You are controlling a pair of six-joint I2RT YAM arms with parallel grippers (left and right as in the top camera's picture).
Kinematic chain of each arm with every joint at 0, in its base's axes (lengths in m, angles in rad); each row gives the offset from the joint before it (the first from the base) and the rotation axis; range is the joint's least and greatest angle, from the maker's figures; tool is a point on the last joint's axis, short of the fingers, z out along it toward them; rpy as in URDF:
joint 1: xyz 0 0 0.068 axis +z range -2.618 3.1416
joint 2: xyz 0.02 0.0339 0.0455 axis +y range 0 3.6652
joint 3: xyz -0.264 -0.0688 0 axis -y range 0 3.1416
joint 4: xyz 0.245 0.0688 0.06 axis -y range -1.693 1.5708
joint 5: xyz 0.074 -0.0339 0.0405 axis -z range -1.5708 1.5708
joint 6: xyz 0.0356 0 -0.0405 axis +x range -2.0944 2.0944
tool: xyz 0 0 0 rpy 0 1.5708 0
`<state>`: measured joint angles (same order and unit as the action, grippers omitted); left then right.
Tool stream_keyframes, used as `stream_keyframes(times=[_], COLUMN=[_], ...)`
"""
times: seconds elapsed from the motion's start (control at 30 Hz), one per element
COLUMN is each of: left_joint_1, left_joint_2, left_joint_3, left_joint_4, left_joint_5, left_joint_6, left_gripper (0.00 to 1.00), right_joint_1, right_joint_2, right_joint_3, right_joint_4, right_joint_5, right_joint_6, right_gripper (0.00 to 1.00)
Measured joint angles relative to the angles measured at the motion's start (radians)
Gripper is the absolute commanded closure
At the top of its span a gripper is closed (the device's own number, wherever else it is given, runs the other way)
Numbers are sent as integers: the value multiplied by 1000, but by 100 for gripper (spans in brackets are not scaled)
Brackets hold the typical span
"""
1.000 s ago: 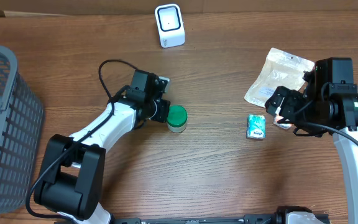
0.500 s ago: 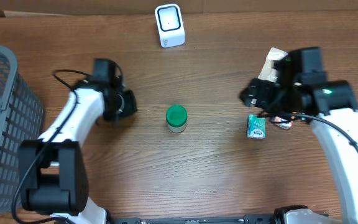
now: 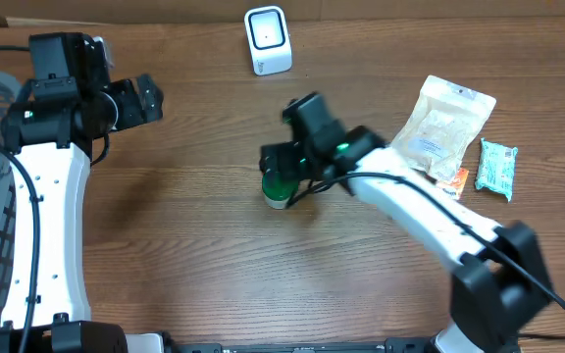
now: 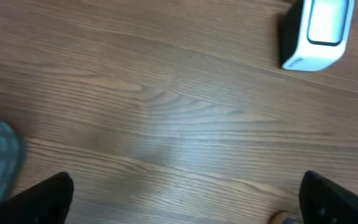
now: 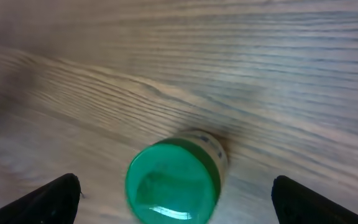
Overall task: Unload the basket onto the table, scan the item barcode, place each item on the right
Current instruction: 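Retract the left arm and move the right gripper to the jar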
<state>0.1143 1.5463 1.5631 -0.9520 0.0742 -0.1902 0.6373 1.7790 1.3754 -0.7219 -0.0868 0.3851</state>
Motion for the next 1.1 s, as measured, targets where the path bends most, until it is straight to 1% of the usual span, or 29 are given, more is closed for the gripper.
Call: stream_keyframes(times=[0.17,0.4,0.47,0.5,0.6,0.67,0.77,0.83,1.0,1.1], left_joint_1=[0,0,0,0,0,0,0,0,0,0], left_joint_2=[0,0,0,0,0,0,0,0,0,0], left_joint_3=[0,0,0,0,0,0,0,0,0,0], left_joint_4=[-14,-14,-14,-14,-14,-14,-14,-14,-14,-14], left_joint_5=[-46,-65,-68,-69,-71,-72,-72,-72,-72,-72], left_joint_6=[9,10,10,10,10,10,10,11,10,10], left_gripper=[0,0,0,0,0,0,0,0,0,0], right_joint_1=[74,92,94,97,103,104,104,104,104,104], right_joint_2=[82,100,100,100,100,100,100,100,100,100], right_joint_3=[0,1,1,1,1,1,1,1,1,5], right_joint_4=[15,8,-8,-21,-37,-41,-41,-40,-29,-31], right_joint_5=[93,117,98,90,83,84,90,92,85,78], right_joint_6=[-50,-71,-74,-90,-129,-176,-241,-330,-528,-684], right_gripper=[0,0,5,10,16,21,32,38,39,38])
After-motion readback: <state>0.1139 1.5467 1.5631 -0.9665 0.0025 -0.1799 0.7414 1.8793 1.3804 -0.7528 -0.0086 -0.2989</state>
